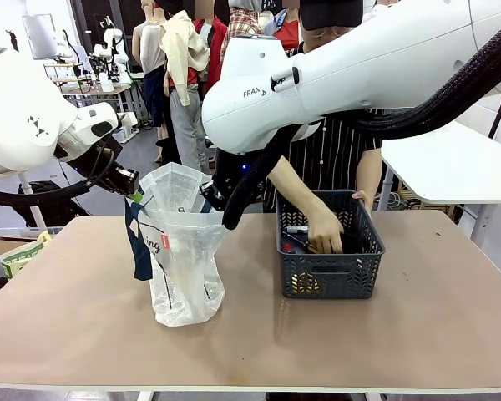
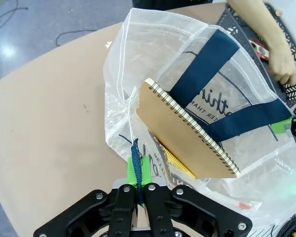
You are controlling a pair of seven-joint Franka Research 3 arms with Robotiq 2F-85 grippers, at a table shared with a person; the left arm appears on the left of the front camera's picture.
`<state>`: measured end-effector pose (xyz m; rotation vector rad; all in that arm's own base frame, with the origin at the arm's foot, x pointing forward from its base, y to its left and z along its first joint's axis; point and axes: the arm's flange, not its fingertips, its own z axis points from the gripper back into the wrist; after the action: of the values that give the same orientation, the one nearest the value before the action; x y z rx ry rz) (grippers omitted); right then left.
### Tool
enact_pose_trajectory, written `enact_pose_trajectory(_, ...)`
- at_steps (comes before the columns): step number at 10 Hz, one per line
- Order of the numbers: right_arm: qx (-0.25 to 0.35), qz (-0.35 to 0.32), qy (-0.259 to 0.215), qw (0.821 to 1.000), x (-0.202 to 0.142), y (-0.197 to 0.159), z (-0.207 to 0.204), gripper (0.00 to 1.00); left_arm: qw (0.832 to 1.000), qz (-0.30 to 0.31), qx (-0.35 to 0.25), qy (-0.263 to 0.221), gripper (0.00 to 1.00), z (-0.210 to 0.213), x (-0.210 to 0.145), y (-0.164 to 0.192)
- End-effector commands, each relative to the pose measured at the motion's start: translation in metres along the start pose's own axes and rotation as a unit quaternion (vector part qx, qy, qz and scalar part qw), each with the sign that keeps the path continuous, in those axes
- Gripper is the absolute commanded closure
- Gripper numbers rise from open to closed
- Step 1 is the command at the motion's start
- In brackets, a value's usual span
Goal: Transfer purchased items from the store into the shopping bag.
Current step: Move the Reusable shopping bag to the right side of the table.
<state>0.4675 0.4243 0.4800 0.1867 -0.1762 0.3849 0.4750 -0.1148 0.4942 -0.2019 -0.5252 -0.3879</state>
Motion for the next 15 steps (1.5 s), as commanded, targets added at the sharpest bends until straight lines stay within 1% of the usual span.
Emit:
enact_pose_trajectory(1,0.0,0.0,0.001,1.0,-0.0022,-0.0009,-0.003,1.0,1.0,-0.004,0.002,0.002,1.0,0.001,-0.0007,0.002)
enact_pose_trajectory(15,0.0,0.0,0.001,1.0,-0.0022,-0.0009,-0.003,1.0,1.0,-0.004,0.002,0.002,1.0,0.001,-0.0007,0.002)
